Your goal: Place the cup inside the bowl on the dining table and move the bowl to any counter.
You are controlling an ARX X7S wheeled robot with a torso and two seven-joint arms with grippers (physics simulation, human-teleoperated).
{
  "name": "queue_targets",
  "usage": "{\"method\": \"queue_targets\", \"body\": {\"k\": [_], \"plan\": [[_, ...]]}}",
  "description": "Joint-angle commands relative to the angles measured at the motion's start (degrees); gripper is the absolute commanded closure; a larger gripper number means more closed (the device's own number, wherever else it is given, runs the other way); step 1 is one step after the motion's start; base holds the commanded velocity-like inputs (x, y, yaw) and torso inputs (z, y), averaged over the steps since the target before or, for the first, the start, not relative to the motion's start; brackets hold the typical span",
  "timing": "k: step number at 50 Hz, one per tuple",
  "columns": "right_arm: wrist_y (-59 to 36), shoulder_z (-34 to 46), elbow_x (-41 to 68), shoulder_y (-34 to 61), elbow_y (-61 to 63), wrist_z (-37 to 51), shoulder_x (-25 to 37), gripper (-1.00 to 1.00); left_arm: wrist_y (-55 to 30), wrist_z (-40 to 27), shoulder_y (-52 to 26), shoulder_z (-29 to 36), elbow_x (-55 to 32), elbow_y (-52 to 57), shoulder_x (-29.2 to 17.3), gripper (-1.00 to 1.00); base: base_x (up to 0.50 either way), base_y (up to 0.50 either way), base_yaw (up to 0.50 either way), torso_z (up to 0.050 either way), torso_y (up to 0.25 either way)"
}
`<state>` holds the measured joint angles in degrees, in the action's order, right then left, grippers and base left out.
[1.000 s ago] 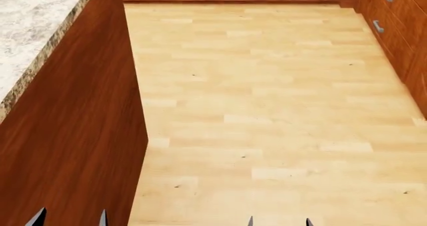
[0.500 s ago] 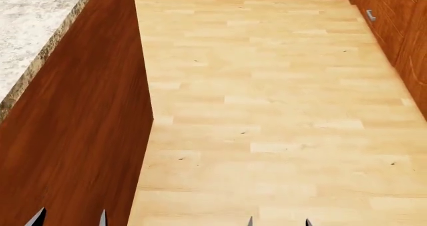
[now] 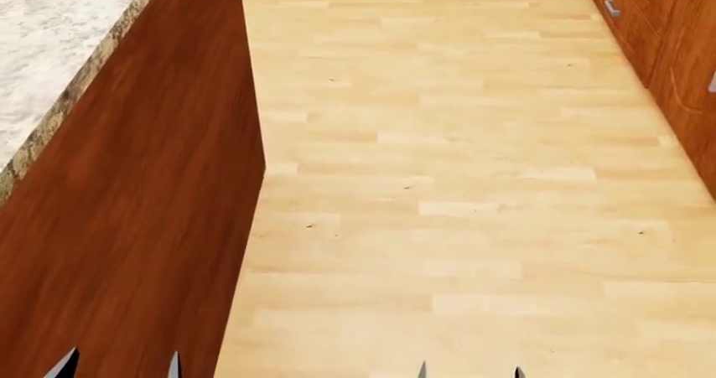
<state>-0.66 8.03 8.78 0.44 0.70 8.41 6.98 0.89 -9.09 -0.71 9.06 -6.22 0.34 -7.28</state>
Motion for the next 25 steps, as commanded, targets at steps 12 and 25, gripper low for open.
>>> {"method": "queue_targets", "body": {"k": [12,25], "plan": [[-0.41,1.11,0.95,0.37,-0.22,1.21,0.87,-1.00,0.05,-1.09,-0.17,1.11,-0.81,0.02,-0.81,-1.00,-0.50,0.00,0.00,0.000,0.000],[-0.19,1.56,1.70,0.40,-0.28,1.62,1.27,-1.00,0.14,-1.44,-0.25,1.57,-1.39,-0.17,-1.37,-1.00,-0.50,0.08,0.00,0.000,0.000]]}}
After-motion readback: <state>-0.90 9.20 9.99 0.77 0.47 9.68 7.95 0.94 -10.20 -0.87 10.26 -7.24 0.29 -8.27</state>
